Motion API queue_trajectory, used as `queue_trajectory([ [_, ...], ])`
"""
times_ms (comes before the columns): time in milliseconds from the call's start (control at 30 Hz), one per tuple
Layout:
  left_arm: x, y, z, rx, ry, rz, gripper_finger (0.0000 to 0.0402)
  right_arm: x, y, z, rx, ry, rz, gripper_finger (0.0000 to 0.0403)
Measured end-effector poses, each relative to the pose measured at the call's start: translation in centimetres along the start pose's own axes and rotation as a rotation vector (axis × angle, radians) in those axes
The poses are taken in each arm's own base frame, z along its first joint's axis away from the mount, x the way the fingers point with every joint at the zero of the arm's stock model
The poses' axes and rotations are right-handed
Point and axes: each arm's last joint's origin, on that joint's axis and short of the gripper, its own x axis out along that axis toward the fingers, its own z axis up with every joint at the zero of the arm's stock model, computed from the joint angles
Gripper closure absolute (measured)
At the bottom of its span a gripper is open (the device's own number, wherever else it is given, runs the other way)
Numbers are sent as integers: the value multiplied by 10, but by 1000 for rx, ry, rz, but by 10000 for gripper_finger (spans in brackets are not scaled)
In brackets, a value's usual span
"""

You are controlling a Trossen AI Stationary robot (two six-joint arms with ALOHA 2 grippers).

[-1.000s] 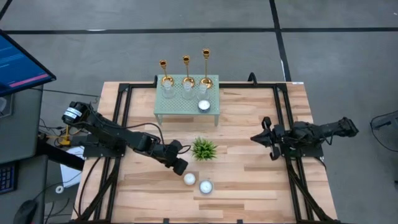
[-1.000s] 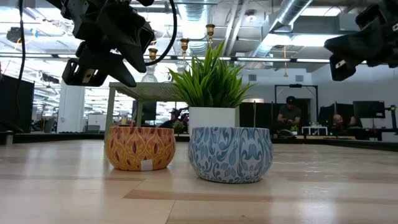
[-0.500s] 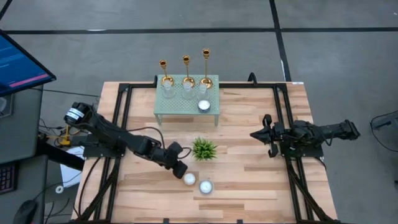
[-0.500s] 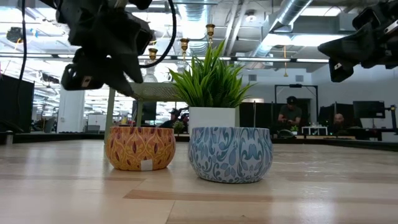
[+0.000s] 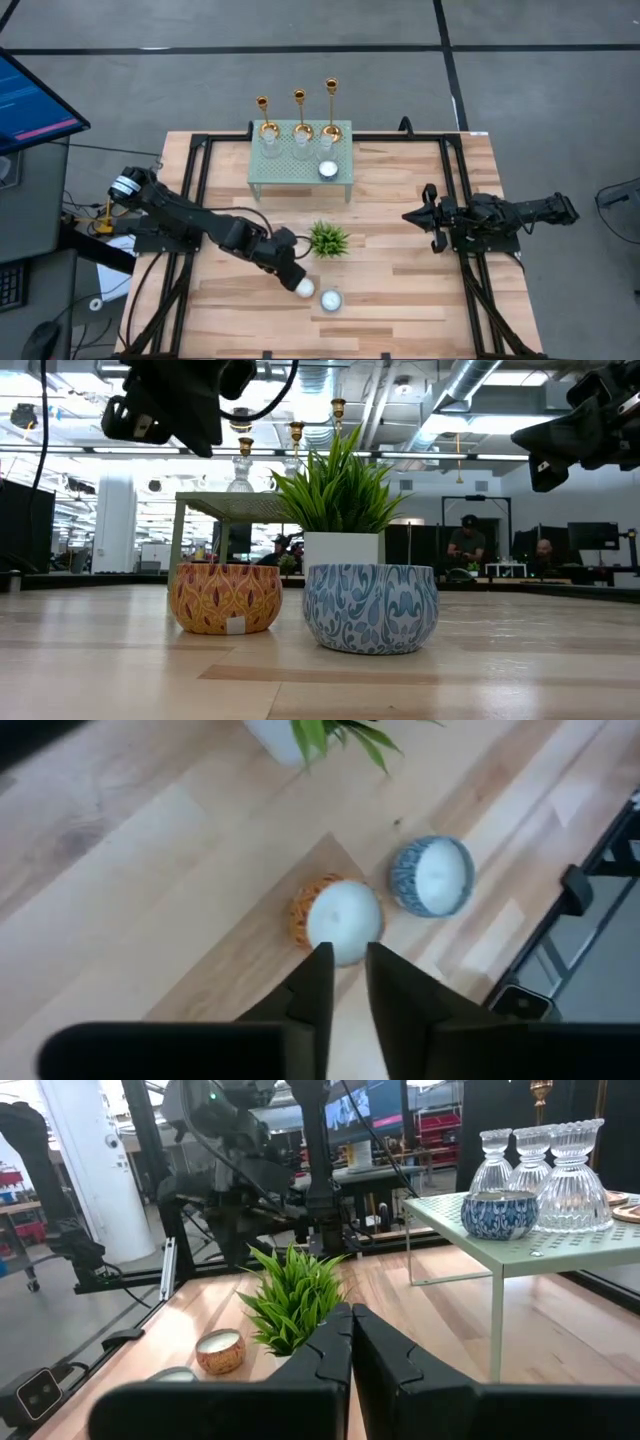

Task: Pick & Place candle stick holders
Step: Put the orange scented candle on the shelf aligned with the other scented candle

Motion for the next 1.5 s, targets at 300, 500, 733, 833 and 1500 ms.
queue_trajectory([
  [300,21,0,-5,47,-32,68,390,0,0,0,0,1,0,403],
  [500,35,-2,-11,134,-14,86,331,0,0,0,-1,1,0,403],
  [733,46,-2,-13,135,28,89,229,0,0,0,0,1,0,403],
  [833,53,-3,-16,138,34,94,203,0,0,0,0,0,0,403],
  [1500,79,3,-18,113,85,145,223,0,0,0,0,1,1,403],
])
